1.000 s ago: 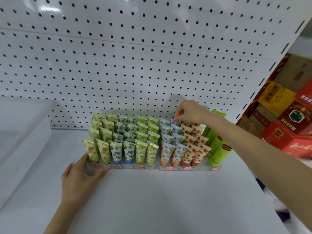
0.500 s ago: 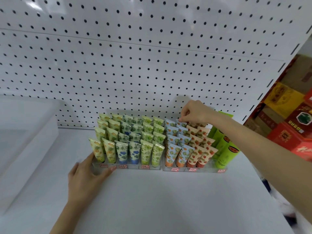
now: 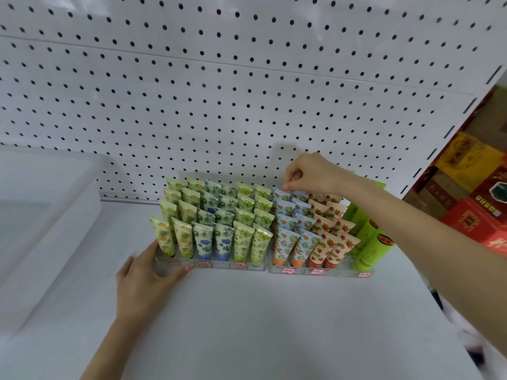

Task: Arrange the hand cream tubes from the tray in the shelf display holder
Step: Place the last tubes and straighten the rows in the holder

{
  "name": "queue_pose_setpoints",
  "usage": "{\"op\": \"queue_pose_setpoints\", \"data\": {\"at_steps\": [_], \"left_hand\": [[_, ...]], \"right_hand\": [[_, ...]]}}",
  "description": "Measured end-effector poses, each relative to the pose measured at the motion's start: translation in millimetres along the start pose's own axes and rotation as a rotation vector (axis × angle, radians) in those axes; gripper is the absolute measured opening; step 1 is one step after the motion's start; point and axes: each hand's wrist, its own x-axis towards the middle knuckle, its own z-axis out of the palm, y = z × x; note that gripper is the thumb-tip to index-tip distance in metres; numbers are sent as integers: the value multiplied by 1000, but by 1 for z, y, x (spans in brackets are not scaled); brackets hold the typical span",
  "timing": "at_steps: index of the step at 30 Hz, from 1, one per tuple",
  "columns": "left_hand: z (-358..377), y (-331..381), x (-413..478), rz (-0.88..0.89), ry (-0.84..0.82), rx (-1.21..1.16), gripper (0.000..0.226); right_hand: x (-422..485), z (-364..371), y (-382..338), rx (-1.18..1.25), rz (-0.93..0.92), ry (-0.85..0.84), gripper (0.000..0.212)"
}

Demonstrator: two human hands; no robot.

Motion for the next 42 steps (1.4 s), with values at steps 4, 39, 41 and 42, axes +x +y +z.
{"op": "queue_pose_setpoints", "data": {"at_steps": [4,39,41,42], "left_hand": [[-2,5,-3,16,15,-19,73],[-4,12,-6,35,2,3,77],[-5,10,-5,24,-4,5,79],[-5,9,-5,23,-6,11,80]], "right_hand": [[-6,2,-6,-1,-24,-7,15],[-82,-12,31,-89,83,-49,10],[-83,-9,28,-99,84,-59,10],[-83,-7,27,-100,82,-64,11]]}}
